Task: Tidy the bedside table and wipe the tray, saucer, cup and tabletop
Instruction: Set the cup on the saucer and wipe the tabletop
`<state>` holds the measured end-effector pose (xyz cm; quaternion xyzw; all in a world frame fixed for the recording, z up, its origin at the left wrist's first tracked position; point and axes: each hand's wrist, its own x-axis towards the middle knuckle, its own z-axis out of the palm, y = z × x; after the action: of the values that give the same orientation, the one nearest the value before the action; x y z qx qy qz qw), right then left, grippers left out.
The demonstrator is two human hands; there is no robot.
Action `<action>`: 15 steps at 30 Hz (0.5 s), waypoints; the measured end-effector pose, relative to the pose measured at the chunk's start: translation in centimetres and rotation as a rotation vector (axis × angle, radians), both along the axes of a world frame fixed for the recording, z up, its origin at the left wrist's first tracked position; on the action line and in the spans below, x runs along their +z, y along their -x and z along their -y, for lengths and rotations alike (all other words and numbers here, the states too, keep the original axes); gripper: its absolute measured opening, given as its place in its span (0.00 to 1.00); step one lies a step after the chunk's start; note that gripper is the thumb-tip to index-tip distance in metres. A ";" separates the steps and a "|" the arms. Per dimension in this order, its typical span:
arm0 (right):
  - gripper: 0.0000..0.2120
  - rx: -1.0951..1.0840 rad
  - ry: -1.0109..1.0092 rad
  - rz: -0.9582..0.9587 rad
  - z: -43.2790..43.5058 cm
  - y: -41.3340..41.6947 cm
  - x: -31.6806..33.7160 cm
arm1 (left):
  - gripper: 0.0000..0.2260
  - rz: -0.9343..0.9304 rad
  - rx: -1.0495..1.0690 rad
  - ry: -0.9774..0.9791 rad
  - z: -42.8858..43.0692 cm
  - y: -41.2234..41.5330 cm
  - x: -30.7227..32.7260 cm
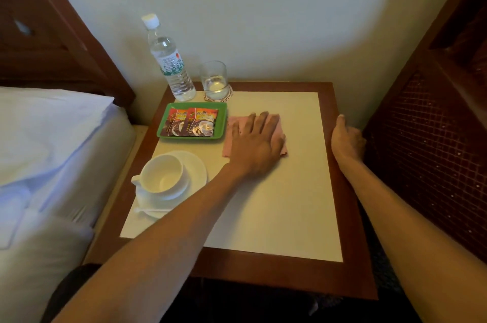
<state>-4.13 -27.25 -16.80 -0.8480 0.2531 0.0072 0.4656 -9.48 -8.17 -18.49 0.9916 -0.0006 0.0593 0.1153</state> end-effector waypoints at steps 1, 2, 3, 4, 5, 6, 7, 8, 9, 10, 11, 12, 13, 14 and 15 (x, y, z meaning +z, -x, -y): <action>0.30 -0.001 -0.002 0.006 0.1 0.0 -0.1 | 0.24 -0.010 0.004 0.020 -0.1 -0.9 0.2; 0.29 -0.005 -0.007 0.006 0.1 -0.1 -0.1 | 0.24 -0.020 0.006 0.035 -0.3 -1.9 0.4; 0.29 -0.009 -0.007 0.008 0.1 -0.1 -0.1 | 0.24 -0.031 0.006 0.047 -0.5 -2.9 0.5; 0.29 -0.014 -0.009 0.007 0.1 -0.1 -0.1 | 0.24 -0.043 0.005 0.061 -0.8 -3.7 0.7; 0.28 -0.016 -0.010 0.007 0.1 0.0 -0.1 | 0.24 -0.057 0.000 0.072 -1.1 -4.4 0.8; 0.28 -0.015 -0.008 0.006 0.1 0.0 0.0 | 0.24 -0.069 -0.007 0.079 -1.3 -5.0 1.0; 0.28 -0.008 0.005 0.007 0.0 0.2 0.1 | 0.24 -0.080 -0.013 0.085 -1.5 -5.3 1.1; 0.29 0.005 0.024 0.006 0.1 0.3 0.2 | 0.24 -0.092 -0.019 0.094 -1.6 -5.4 1.3; 0.29 0.028 0.047 0.011 0.0 0.6 0.3 | 0.24 -0.105 -0.025 0.103 -1.6 -5.2 1.4; 0.29 0.048 0.066 0.019 -0.1 0.9 0.3 | 0.24 -0.119 -0.032 0.104 -1.7 -4.6 1.7; 0.29 0.067 0.086 0.025 -0.1 0.9 0.2 | 0.24 -0.129 -0.035 0.106 -1.5 -3.9 1.6; 0.29 0.086 0.110 0.029 -0.1 0.8 0.1 | 0.24 -0.128 -0.036 0.098 -1.3 -3.0 1.4; 0.30 0.105 0.142 0.029 -0.2 1.0 0.0 | 0.23 -0.114 -0.041 0.074 -1.1 -1.5 1.1; 0.29 0.126 0.183 0.031 -0.2 1.3 -0.1 | 0.23 -0.090 -0.050 0.043 -0.9 0.3 0.8; 0.29 0.148 0.232 0.035 -0.3 1.8 -0.2 | 0.23 -0.063 -0.063 0.013 -0.8 2.3 0.5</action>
<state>-5.89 -26.96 -16.97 -0.9125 0.1808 -0.0024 0.3669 -11.82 -7.37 -17.97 0.9916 -0.0279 0.0242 0.1237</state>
